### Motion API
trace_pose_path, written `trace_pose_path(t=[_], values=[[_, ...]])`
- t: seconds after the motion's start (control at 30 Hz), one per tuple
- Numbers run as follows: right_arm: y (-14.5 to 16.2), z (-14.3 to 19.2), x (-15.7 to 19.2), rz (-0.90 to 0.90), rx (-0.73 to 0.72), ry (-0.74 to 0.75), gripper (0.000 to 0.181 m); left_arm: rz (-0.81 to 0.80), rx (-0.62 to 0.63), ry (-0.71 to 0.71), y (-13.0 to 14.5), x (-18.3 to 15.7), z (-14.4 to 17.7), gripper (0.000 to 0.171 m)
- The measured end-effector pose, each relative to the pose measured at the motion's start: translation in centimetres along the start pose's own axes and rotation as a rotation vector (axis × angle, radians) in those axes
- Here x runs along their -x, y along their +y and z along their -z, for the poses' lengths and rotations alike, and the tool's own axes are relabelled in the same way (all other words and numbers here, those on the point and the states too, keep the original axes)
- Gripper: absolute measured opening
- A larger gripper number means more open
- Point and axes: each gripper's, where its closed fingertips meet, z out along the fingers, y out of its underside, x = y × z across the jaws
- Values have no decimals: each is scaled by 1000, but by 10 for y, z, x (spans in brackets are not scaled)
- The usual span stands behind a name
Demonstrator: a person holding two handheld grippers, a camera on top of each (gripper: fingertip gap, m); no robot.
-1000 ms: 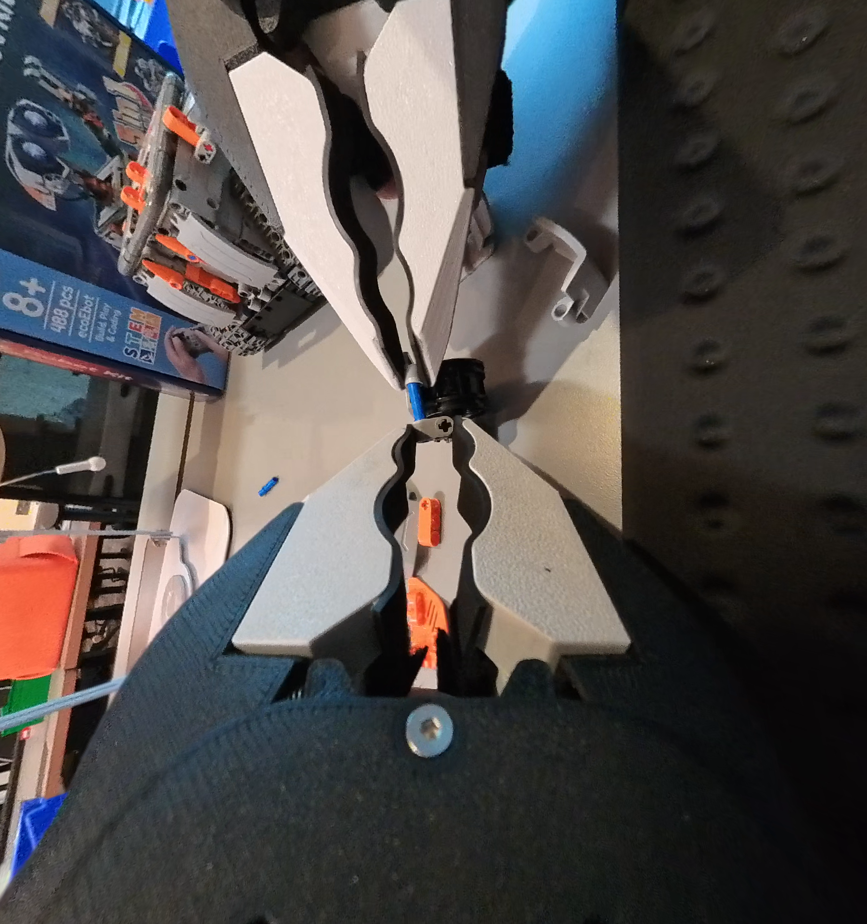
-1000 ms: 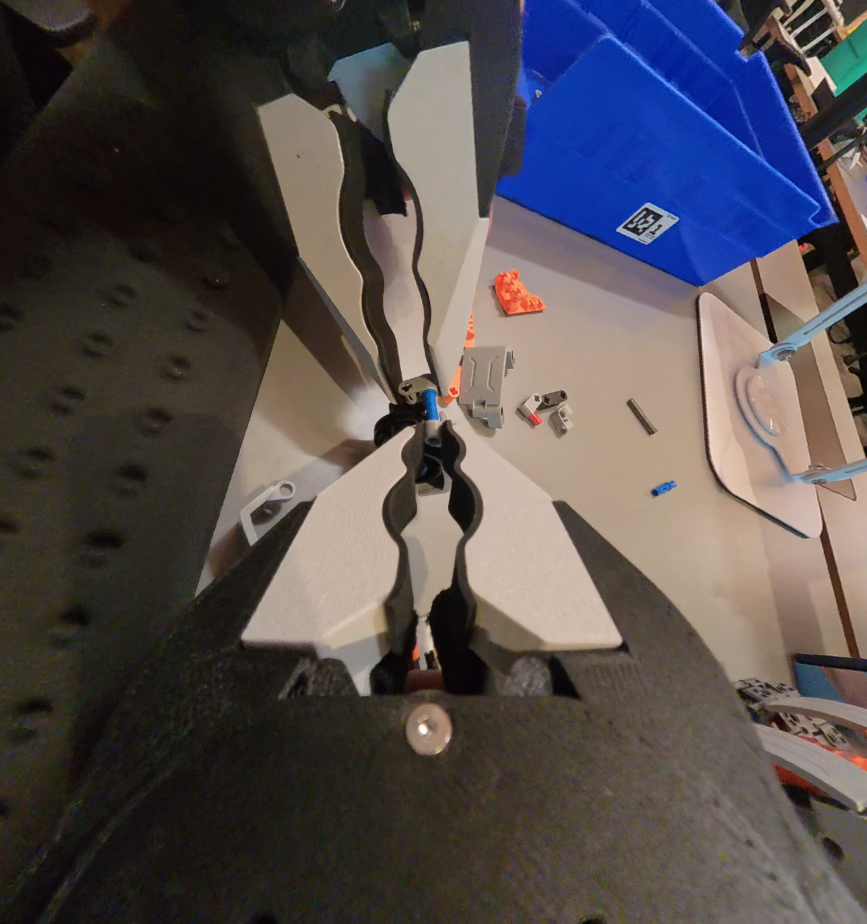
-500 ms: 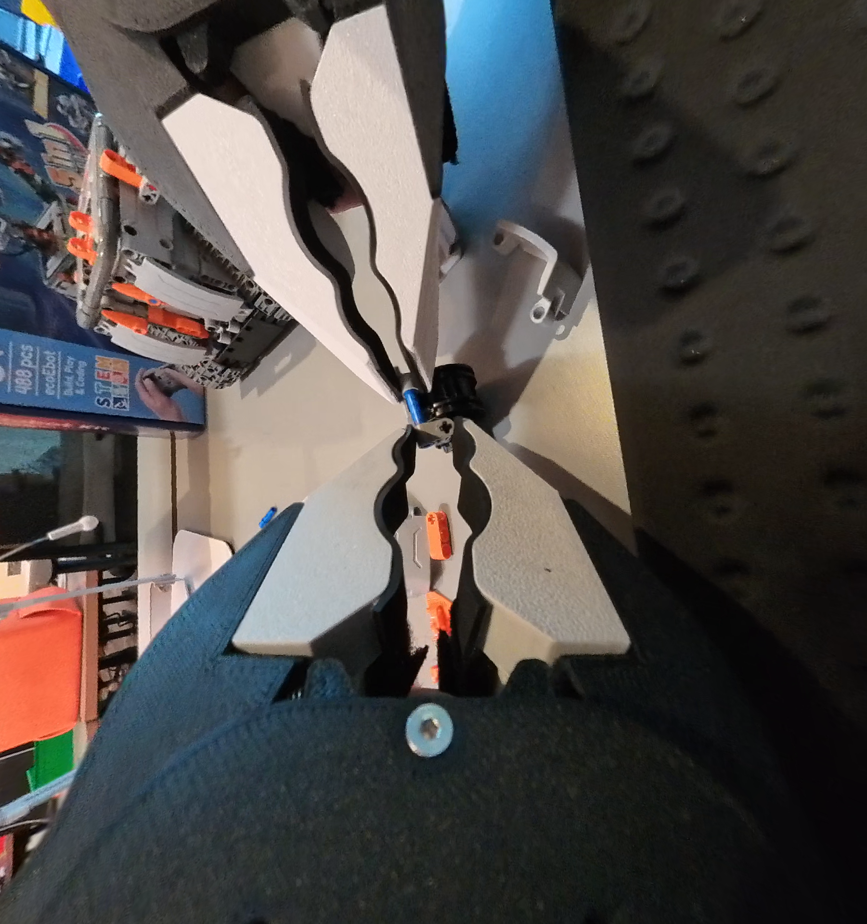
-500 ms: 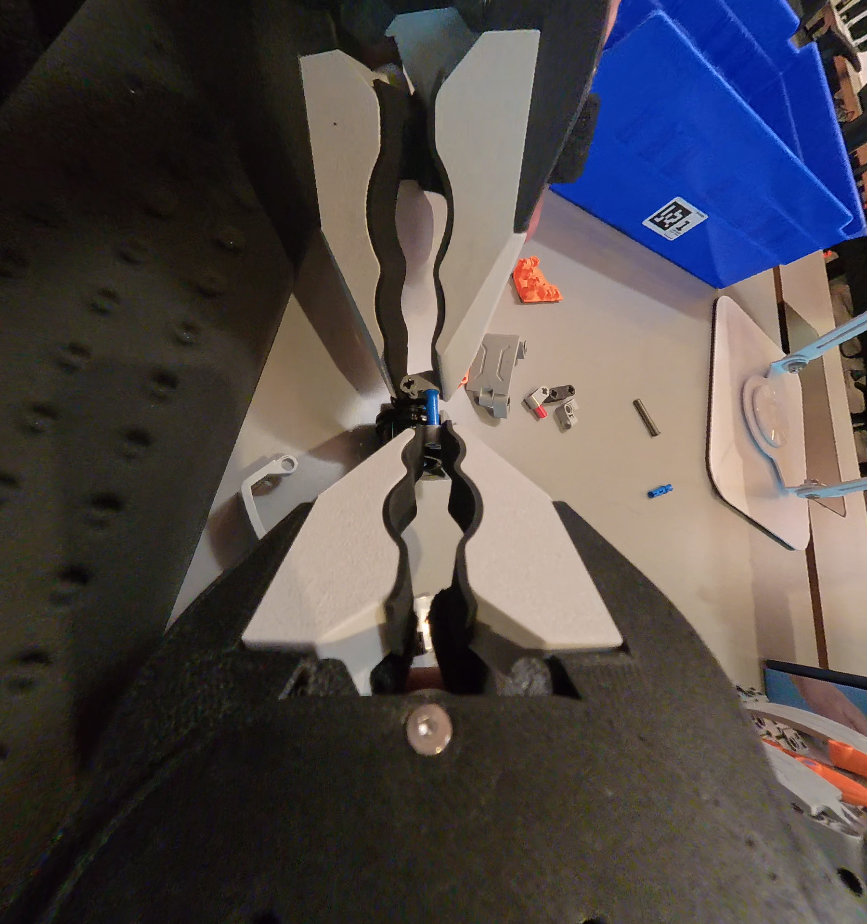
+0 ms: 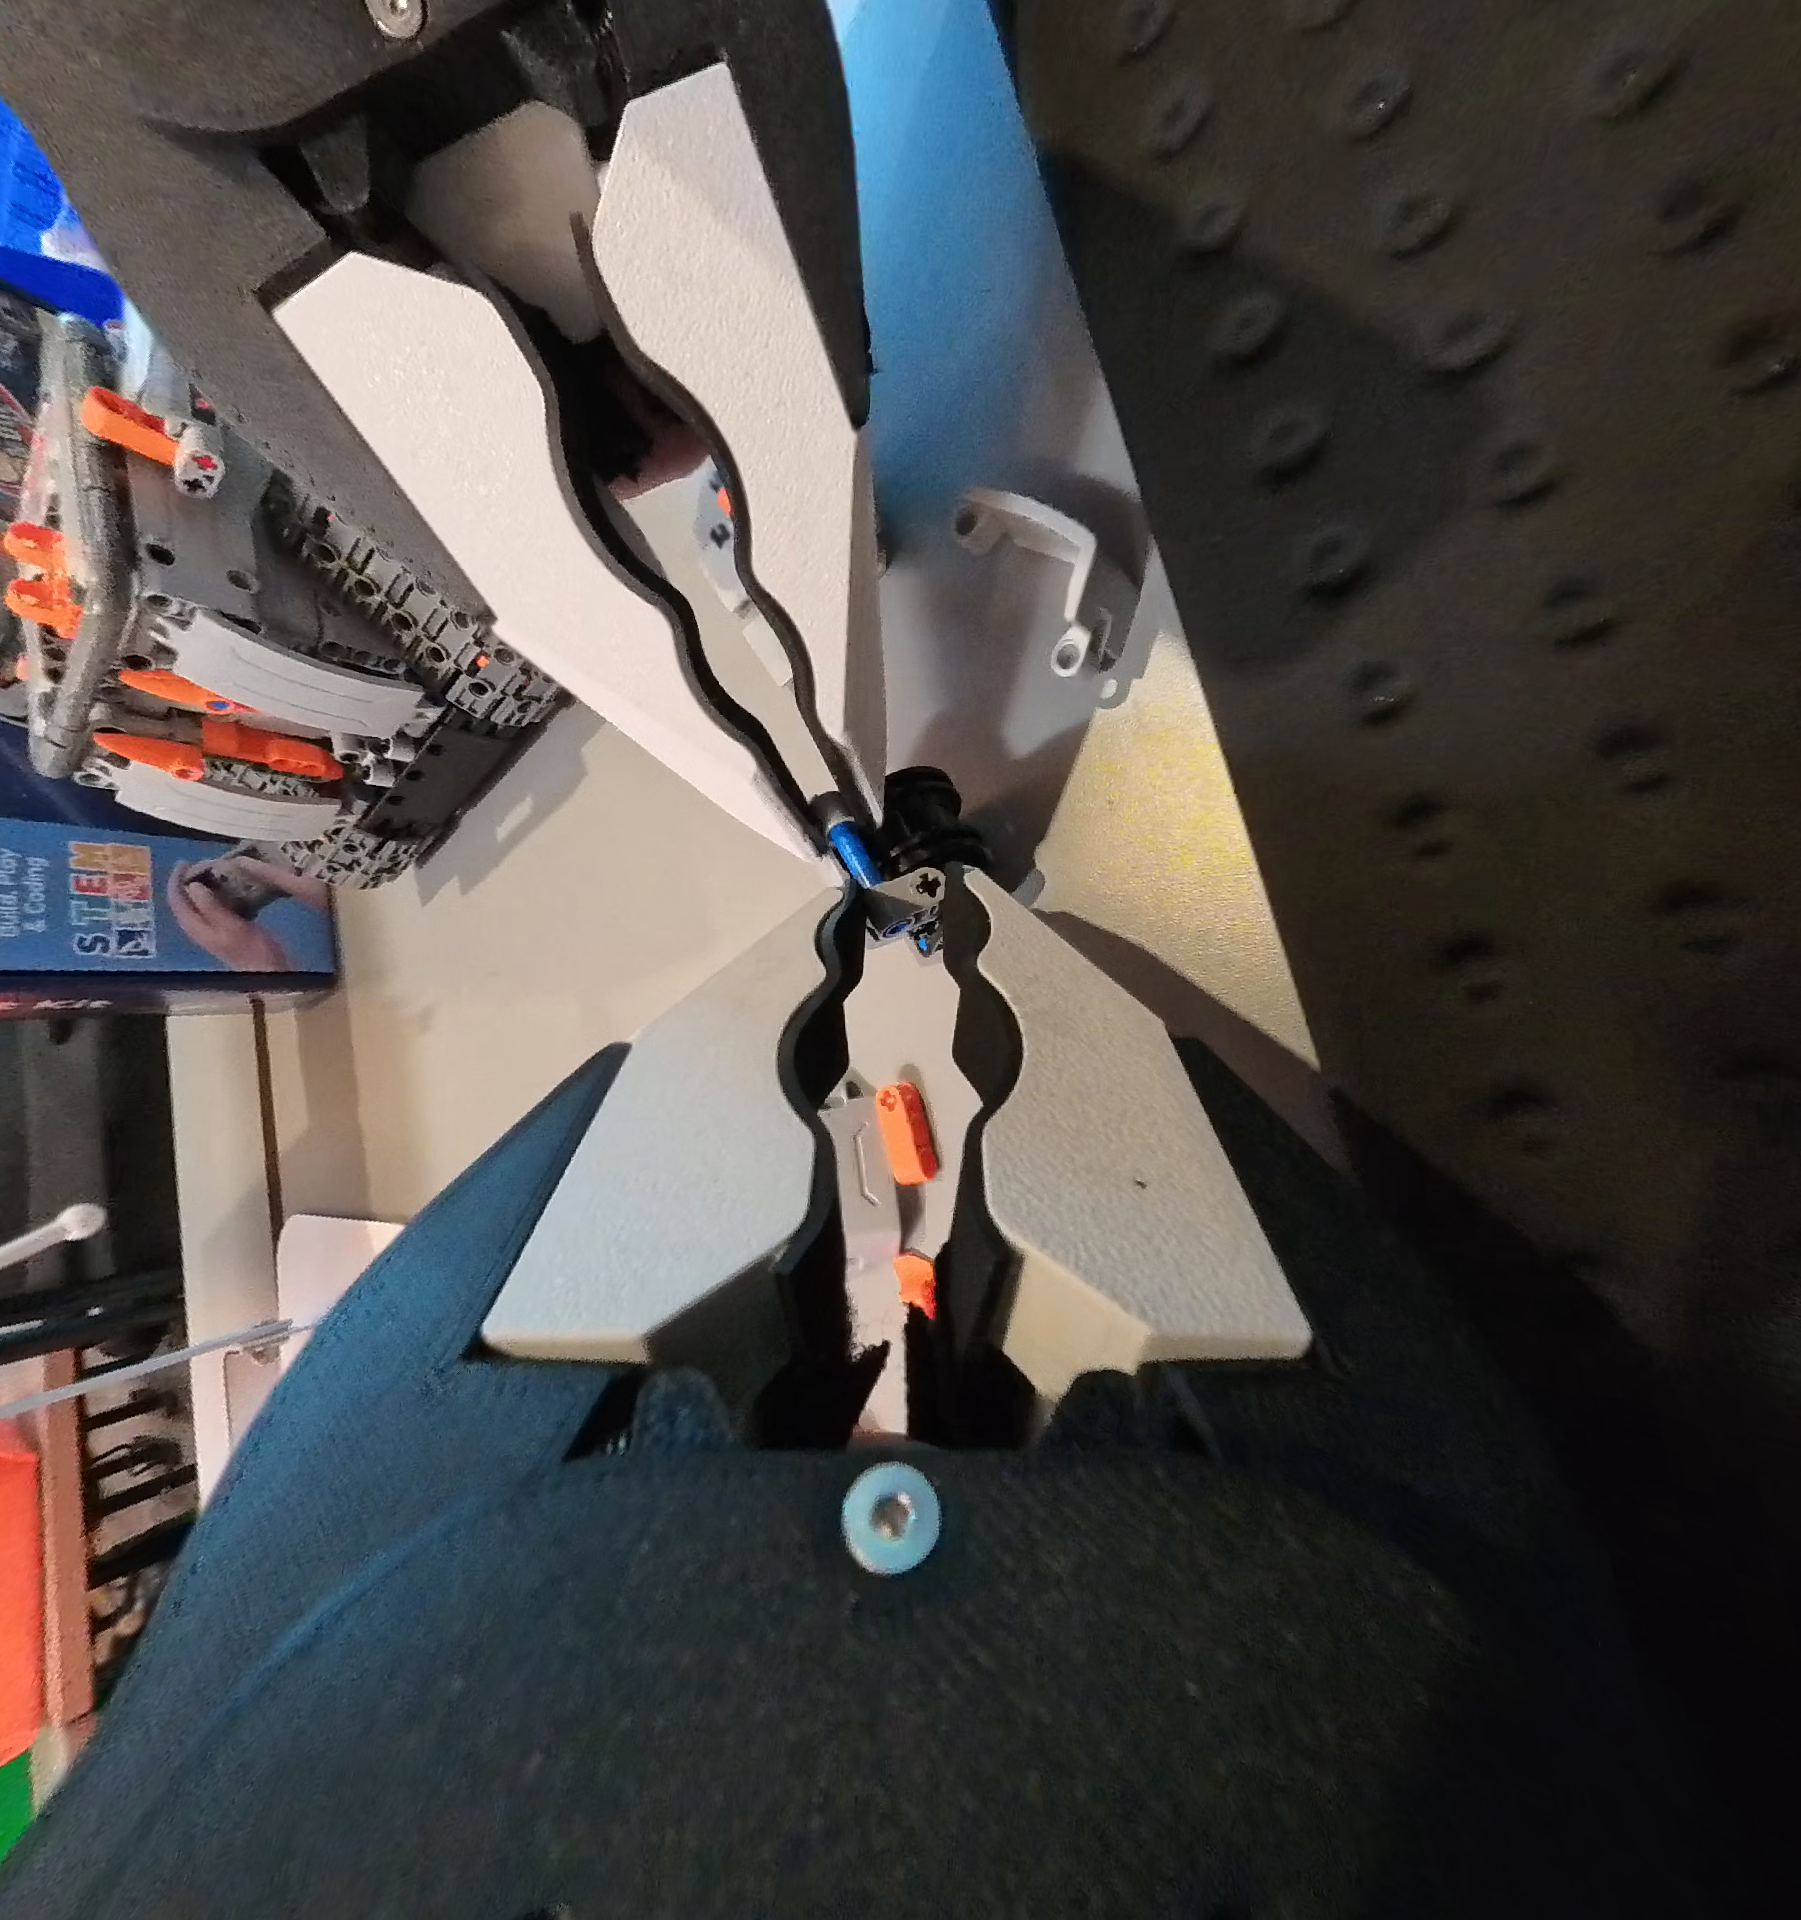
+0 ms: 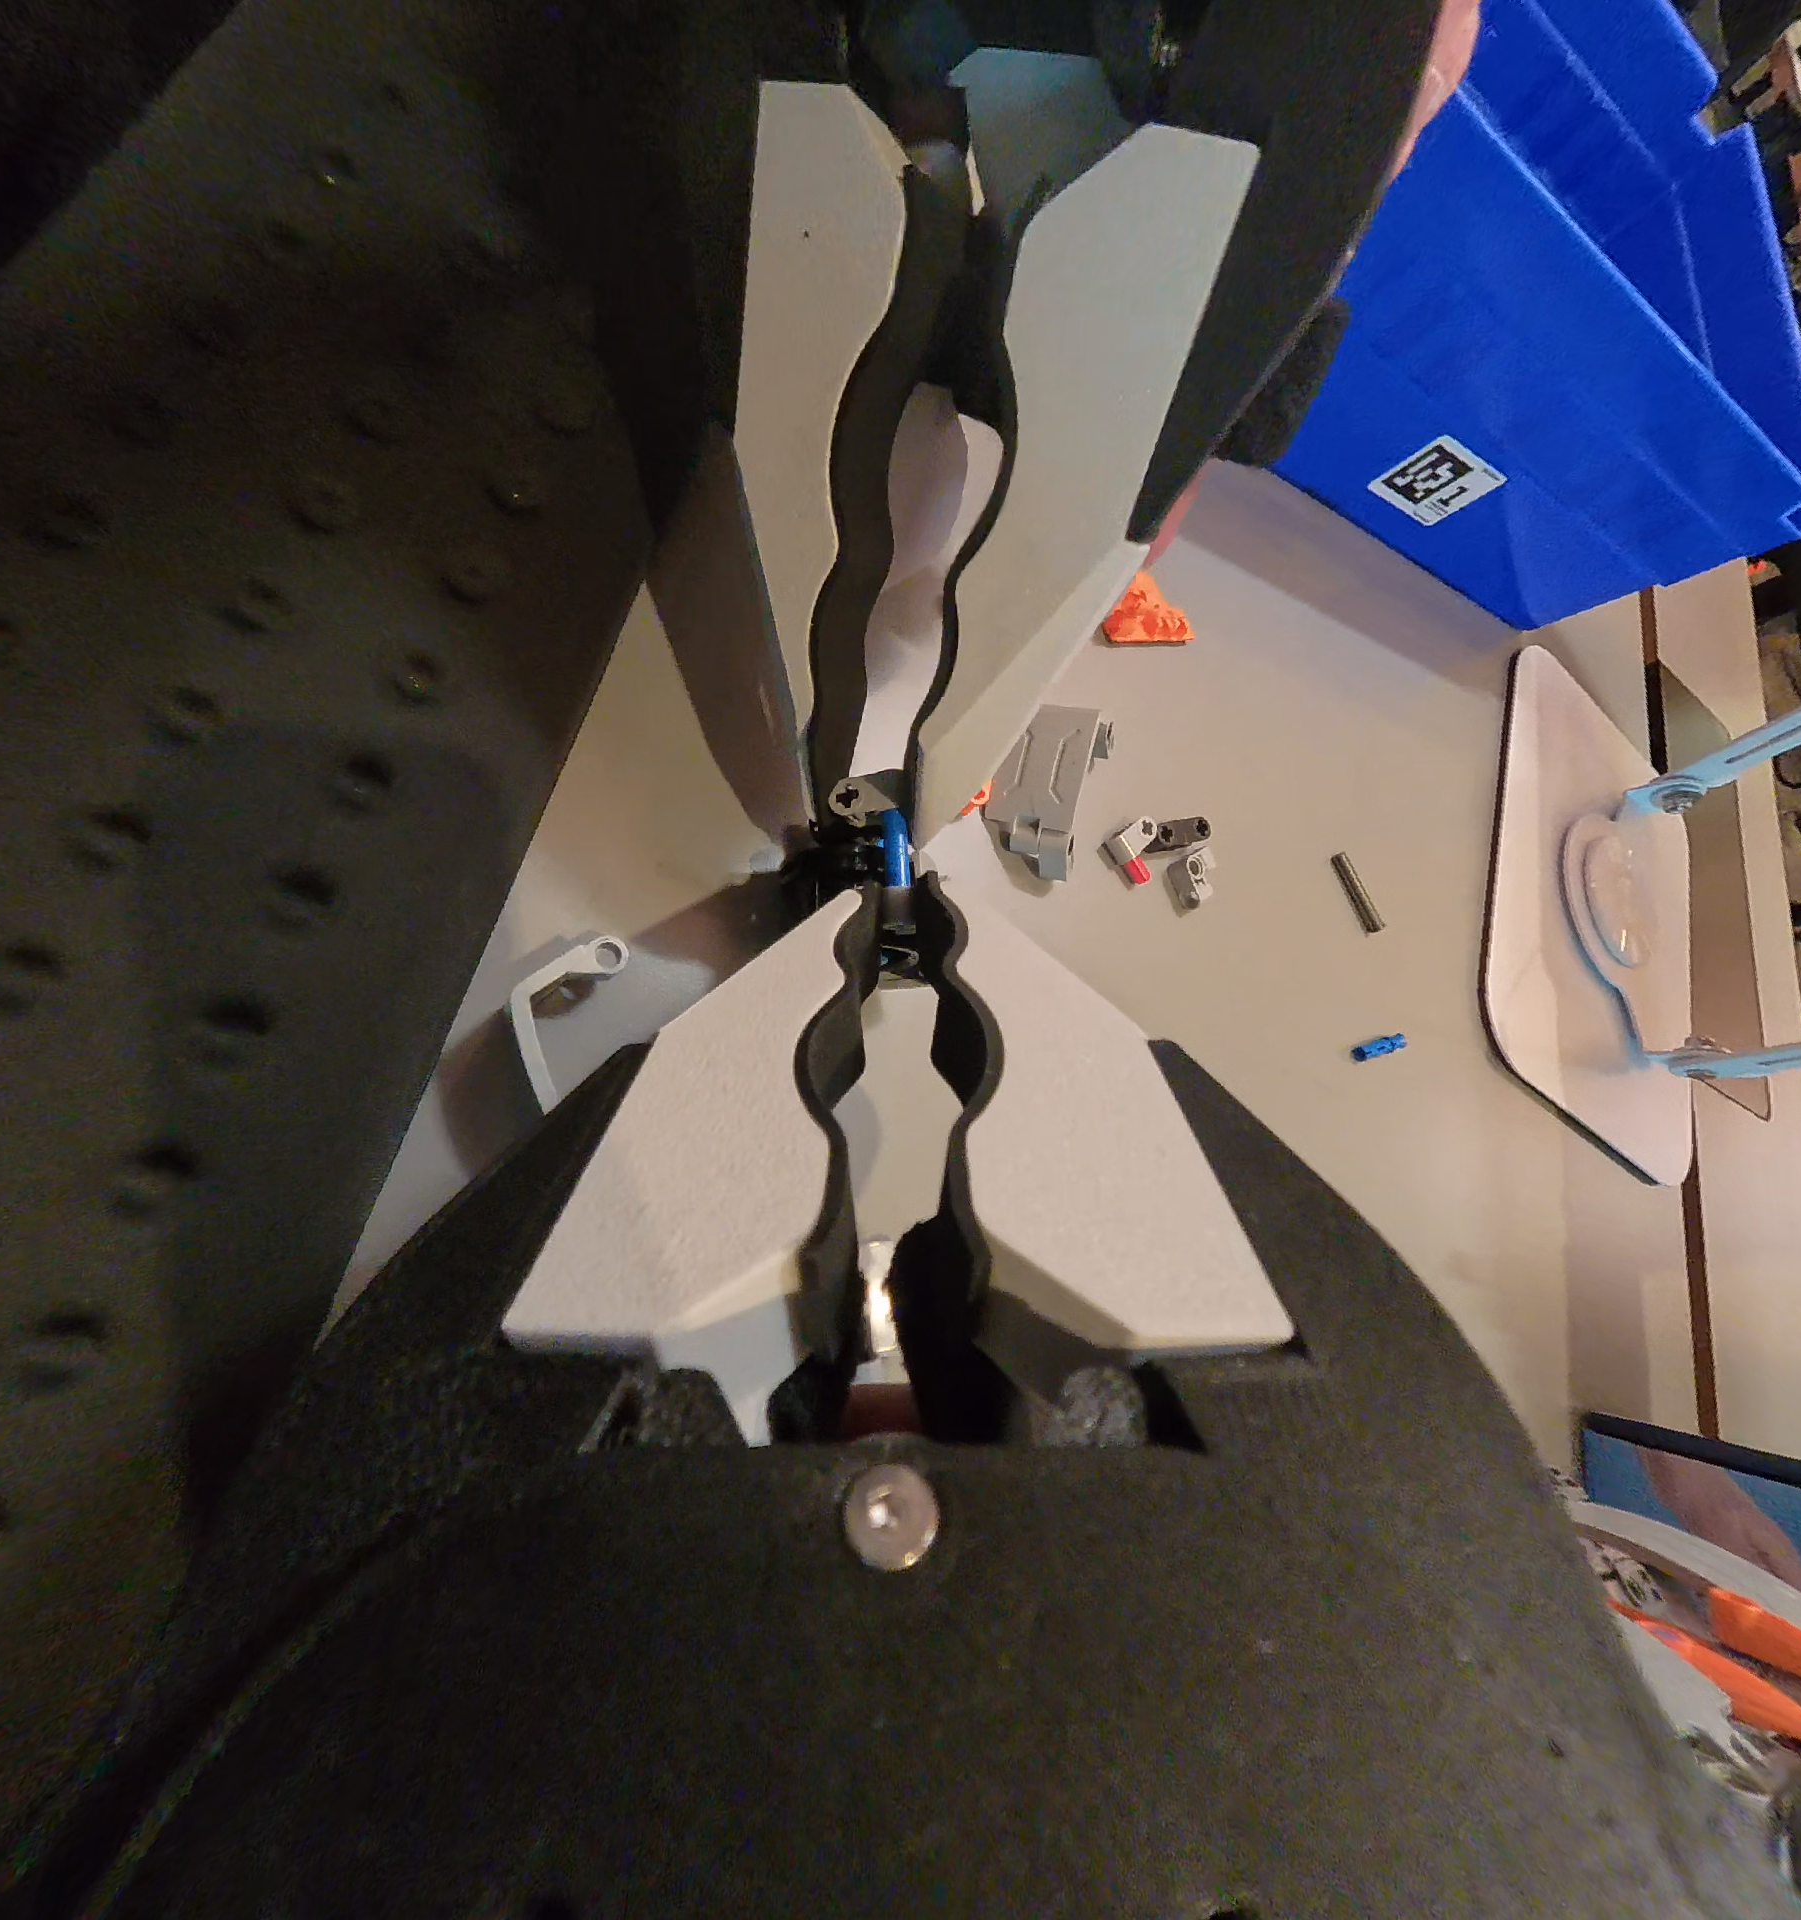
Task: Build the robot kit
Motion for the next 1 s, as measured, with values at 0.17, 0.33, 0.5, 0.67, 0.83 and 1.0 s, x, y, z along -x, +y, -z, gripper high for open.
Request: trace_pose_path(t=[0.17,0.33,0.5,0.67,0.83,1.0], values=[[1,-1,-3,-13,16,24,3,21,8,7,0,2,-1,12],[1,0,-8,-40,11,67,4,64,32,-97,3,5,-1,13],[4,17,-16,-195,-32,74,20,122,72,-230,5,8,-3,14],[8,10,-9,-240,-2,48,20,69,76,-309,8,6,-2,14],[6,6,2,-214,-26,-10,1,-56,65,-297,10,0,-2,14],[2,6,2,-208,-43,-8,0,-88,84,-324,24,8,2,14]])
